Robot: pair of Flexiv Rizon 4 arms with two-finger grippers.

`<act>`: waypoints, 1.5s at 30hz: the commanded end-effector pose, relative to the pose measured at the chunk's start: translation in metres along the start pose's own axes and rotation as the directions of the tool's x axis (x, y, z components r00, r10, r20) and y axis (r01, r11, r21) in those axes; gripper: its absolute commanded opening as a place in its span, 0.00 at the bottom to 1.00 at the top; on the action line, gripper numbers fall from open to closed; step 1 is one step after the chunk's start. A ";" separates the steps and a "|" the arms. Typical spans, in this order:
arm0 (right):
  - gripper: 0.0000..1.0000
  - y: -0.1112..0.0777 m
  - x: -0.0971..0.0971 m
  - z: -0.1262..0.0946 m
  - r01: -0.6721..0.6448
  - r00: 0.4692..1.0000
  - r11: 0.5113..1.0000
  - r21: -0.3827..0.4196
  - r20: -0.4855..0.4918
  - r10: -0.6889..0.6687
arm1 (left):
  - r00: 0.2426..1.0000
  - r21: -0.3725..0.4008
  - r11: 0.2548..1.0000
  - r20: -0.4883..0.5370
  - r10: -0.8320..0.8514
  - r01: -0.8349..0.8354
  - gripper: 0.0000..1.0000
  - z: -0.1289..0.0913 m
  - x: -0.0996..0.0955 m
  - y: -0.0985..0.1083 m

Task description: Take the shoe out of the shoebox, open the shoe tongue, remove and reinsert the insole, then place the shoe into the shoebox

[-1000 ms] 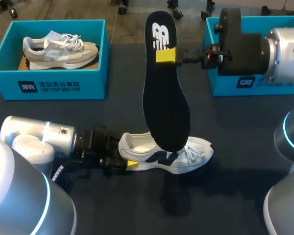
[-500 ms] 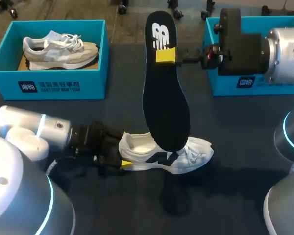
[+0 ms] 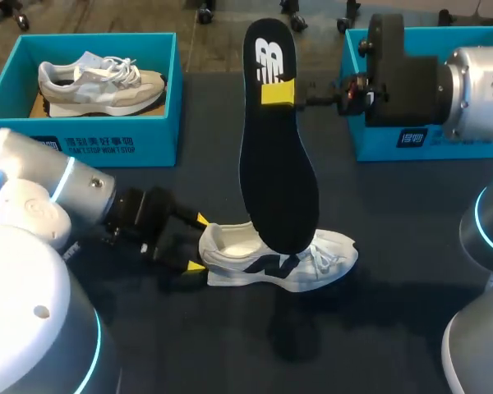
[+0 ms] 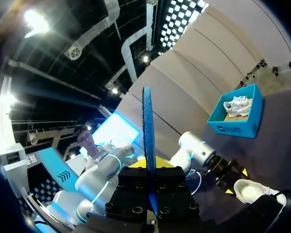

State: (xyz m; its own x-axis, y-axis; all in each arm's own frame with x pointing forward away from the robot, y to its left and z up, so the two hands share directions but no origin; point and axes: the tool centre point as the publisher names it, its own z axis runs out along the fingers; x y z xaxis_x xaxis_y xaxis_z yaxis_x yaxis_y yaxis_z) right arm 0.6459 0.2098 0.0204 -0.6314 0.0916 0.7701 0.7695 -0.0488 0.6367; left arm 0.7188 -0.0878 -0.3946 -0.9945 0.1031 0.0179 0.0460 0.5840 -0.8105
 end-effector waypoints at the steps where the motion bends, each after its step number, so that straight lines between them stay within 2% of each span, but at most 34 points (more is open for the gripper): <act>1: 0.00 0.001 0.000 0.005 -0.001 1.000 1.000 -0.001 0.003 0.001 | 1.000 -0.054 0.999 -0.003 -0.003 0.003 1.00 -0.005 0.001 -0.005; 9: 0.00 0.001 0.000 0.005 -0.001 1.000 1.000 -0.001 0.003 0.001 | 1.000 -0.051 0.999 -0.020 0.003 -0.005 1.00 -0.006 0.000 -0.007; 23: 0.00 0.001 0.000 0.005 -0.001 1.000 1.000 -0.001 0.003 0.001 | 0.998 -0.329 0.943 -0.054 0.029 -0.045 1.00 -0.027 -0.011 -0.021; 27: 0.00 0.001 0.000 0.005 -0.001 1.000 1.000 -0.001 0.003 0.001 | 0.998 -0.430 0.901 -0.059 0.037 -0.059 1.00 -0.028 -0.012 -0.026; 35: 0.00 0.001 0.000 0.005 -0.001 1.000 1.000 -0.001 0.003 0.001 | 0.992 -0.583 0.804 -0.113 0.064 -0.118 1.00 -0.027 -0.008 -0.041; 41: 0.00 0.001 0.000 0.005 -0.001 1.000 1.000 -0.001 0.003 0.001 | 0.990 -0.660 0.744 -0.141 0.013 -0.104 1.00 -0.024 -0.003 -0.053; 45: 0.00 0.001 0.000 0.005 -0.001 1.000 1.000 -0.001 0.003 0.001 | 0.994 -0.701 0.710 -0.110 -0.008 -0.071 1.00 -0.023 0.000 -0.056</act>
State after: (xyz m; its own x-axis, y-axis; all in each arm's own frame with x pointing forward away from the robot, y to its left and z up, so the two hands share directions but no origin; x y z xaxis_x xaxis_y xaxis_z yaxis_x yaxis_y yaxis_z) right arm 0.6459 0.2098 0.0204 -0.6314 0.0917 0.7700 0.7695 -0.0489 0.6368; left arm 0.7201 -0.0980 -0.3381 -0.9754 0.1982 0.0959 0.1524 0.9221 -0.3558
